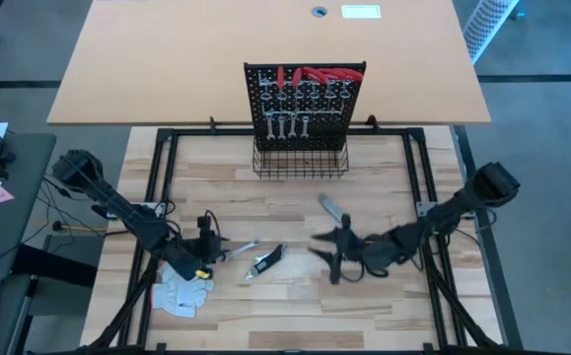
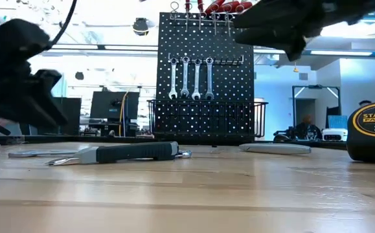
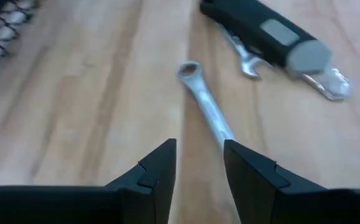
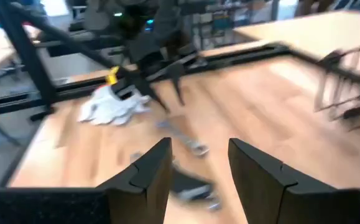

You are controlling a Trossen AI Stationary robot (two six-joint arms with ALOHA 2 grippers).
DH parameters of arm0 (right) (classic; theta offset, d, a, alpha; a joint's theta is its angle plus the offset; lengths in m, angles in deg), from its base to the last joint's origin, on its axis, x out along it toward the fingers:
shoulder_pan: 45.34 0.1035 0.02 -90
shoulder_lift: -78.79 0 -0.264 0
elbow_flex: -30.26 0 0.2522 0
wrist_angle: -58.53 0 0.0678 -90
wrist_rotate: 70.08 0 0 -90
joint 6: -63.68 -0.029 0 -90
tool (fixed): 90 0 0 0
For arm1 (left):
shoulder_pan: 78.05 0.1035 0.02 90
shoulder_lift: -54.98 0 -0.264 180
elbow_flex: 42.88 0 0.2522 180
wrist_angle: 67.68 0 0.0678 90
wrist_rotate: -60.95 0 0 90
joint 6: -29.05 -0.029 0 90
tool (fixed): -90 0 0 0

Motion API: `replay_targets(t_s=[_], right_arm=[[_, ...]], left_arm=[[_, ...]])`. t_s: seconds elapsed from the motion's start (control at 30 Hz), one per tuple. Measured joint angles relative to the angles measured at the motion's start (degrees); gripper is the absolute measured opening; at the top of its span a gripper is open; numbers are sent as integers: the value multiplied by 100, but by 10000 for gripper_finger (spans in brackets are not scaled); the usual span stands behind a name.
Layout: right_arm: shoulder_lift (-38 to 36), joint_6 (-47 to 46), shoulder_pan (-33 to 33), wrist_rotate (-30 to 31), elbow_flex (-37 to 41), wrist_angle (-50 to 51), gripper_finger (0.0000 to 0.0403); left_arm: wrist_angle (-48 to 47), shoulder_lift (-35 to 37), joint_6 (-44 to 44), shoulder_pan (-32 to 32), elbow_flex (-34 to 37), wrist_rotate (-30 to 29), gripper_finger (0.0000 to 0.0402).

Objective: Hang tools onto peg board
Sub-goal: Put the black box cutter on the wire basket on the pegboard

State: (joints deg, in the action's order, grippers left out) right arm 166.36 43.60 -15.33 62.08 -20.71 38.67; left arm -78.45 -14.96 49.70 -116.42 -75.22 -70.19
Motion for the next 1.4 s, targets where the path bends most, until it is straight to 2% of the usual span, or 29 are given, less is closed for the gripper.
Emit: replay_targets(t_s=[0.1,0.2,0.3,0.4,0.47,0.6,0.8,1.03,1.13,1.2,1.4], right_arm=[[413,-453,296,40,0,-96,166],[874,-658,411,1,-88,-129,166],[1444,-536,209,-39,-451,106,166],[1974,-140,-119,-450,-982,588,168],[2181,162,-336,-790,-1344,982,175],[2442,784,-705,-1501,-2036,1649,207],[2868,1692,-1259,-2941,-2750,1722,263],[3540,1688,-1537,-3027,-3025,1782,269],[3536,1572,-1543,-3028,-3034,1884,255],[3509,1543,-1543,-3028,-3032,1925,232],[3364,1563,-1535,-3028,-3010,1859,129]], left_arm=[[903,-195,38,-27,168,22,129],[1800,-465,-589,66,144,14,129],[2898,-869,-1363,319,3,-3,129],[3552,-1375,-1781,596,-230,194,129],[3582,-1722,-1867,759,-448,158,129],[3506,-2285,-1774,905,-805,-572,129],[3078,-2289,-1783,877,-917,-1062,129],[2547,-2148,-1495,866,-912,-1058,129],[2336,-2148,-1332,866,-913,-1028,129],[2274,-2149,-1261,866,-912,-1014,129],[2167,-2148,-1183,866,-912,-1017,129]])
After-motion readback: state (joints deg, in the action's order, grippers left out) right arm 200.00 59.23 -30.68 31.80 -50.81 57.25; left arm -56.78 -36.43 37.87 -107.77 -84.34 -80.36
